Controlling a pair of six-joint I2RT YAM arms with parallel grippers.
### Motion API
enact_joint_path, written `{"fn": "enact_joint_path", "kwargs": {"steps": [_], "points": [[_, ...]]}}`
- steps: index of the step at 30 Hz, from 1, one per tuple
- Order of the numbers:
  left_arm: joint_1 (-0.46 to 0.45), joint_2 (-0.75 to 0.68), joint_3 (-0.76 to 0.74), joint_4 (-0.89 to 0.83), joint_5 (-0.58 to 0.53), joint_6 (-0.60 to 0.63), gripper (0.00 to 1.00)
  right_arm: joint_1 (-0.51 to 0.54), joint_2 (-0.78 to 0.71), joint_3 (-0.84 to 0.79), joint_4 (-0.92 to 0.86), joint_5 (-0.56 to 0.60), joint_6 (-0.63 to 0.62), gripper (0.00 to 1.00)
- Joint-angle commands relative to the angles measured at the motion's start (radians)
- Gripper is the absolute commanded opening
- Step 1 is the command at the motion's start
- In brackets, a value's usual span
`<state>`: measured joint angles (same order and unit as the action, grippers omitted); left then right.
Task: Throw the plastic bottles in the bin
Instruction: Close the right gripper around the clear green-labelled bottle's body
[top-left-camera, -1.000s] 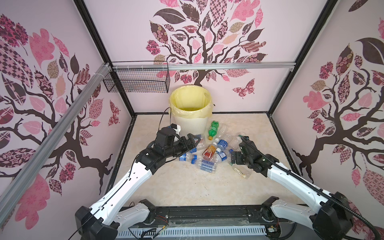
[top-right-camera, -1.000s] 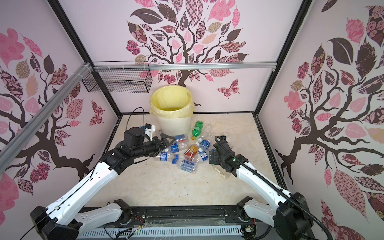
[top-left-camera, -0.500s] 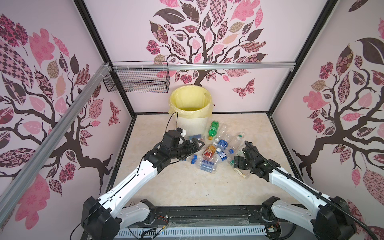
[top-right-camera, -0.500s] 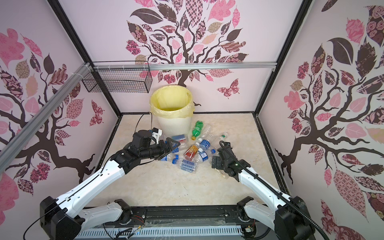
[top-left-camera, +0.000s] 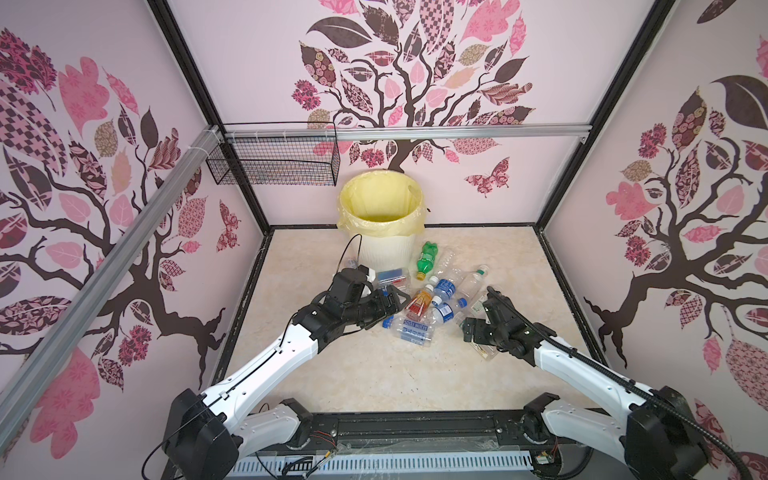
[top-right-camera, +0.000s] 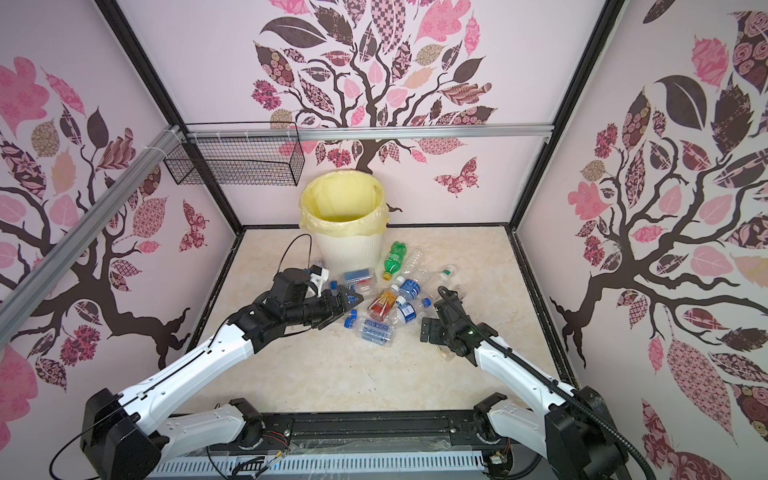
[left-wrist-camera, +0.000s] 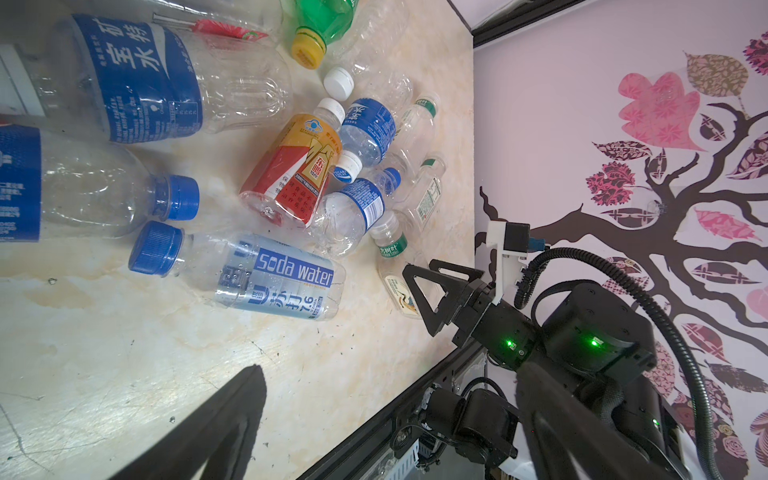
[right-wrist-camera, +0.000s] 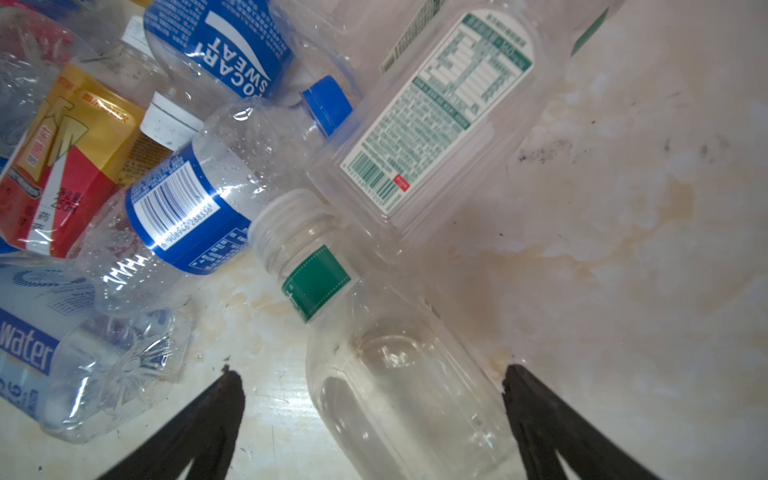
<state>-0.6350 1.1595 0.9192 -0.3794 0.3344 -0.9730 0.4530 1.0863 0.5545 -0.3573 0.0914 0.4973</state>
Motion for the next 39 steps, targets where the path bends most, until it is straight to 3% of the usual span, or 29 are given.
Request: {"fn": "enact_joint_path", "kwargs": {"steps": [1,13,19,25,32,39], "points": [[-0.01,-0.004,-0.032,0.018,-0.008,-0.004,0.97,-0.004,-0.003,-0.009,0.011,-0.052,0.026,1.0],[-0.05,-0.024,-0.054,0.038,-0.047,-0.024,0.97,0.003,-0.054,-0.048,-0.004,-0.082,0.074,0.99],[-0.061,-0.024,-0.059,0.044,-0.051,-0.024,0.97,0.005,-0.095,-0.096,0.016,-0.077,0.114,0.94],[-0.063,-0.032,-0.063,0.066,-0.05,-0.017,0.97,0.029,-0.087,-0.097,0.013,-0.05,0.134,0.91],[-0.063,-0.02,-0.046,0.068,-0.014,0.002,0.97,0.138,-0.019,-0.076,-0.006,0.041,0.189,0.9],[-0.063,0.008,-0.051,0.074,-0.005,-0.002,0.97,0.148,-0.056,-0.111,-0.002,0.063,0.208,0.81]]}}
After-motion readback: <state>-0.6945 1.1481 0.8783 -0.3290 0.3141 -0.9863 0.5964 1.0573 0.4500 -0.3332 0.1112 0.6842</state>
